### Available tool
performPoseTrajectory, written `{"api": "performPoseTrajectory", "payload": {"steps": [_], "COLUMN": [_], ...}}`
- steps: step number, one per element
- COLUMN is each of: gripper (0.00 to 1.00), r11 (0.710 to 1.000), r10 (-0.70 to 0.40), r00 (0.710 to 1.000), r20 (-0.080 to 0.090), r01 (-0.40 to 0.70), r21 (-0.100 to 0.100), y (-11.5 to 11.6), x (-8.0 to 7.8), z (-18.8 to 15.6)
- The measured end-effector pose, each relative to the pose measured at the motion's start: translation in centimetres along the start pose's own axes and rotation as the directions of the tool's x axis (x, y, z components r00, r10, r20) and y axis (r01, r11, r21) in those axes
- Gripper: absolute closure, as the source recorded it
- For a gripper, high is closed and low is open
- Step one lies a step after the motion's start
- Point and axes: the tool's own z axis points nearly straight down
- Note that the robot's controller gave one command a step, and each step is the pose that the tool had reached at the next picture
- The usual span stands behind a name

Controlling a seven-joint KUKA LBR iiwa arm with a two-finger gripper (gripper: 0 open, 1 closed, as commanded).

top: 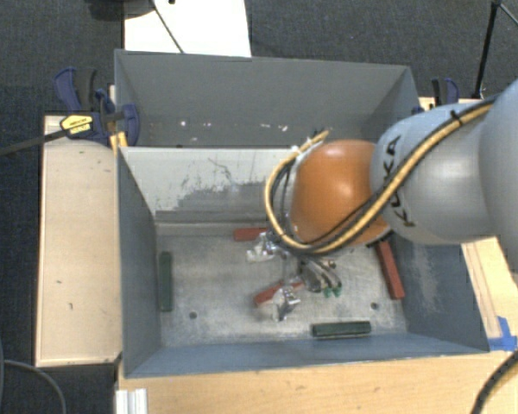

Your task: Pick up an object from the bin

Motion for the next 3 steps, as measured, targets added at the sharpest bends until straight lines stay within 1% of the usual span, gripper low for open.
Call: {"api": "performPoseTrajectory", "payload": {"steps": [1, 2, 3], "gripper": [0.0, 1.0, 1.0], "r11": [0.994, 1.0, 1.0], "r10": [0.112, -0.027, -0.027], "r00": [0.994, 0.999, 1.0], "r20": [0.0, 0.016, 0.016], "r01": [-0.112, 0.027, 0.027], "r21": [-0.001, 0.001, 0.001], "y": [-3.7, -4.23, -4.23], "x": [0.02, -0.83, -0.83], "z": [3.34, 2.93, 2.93]}}
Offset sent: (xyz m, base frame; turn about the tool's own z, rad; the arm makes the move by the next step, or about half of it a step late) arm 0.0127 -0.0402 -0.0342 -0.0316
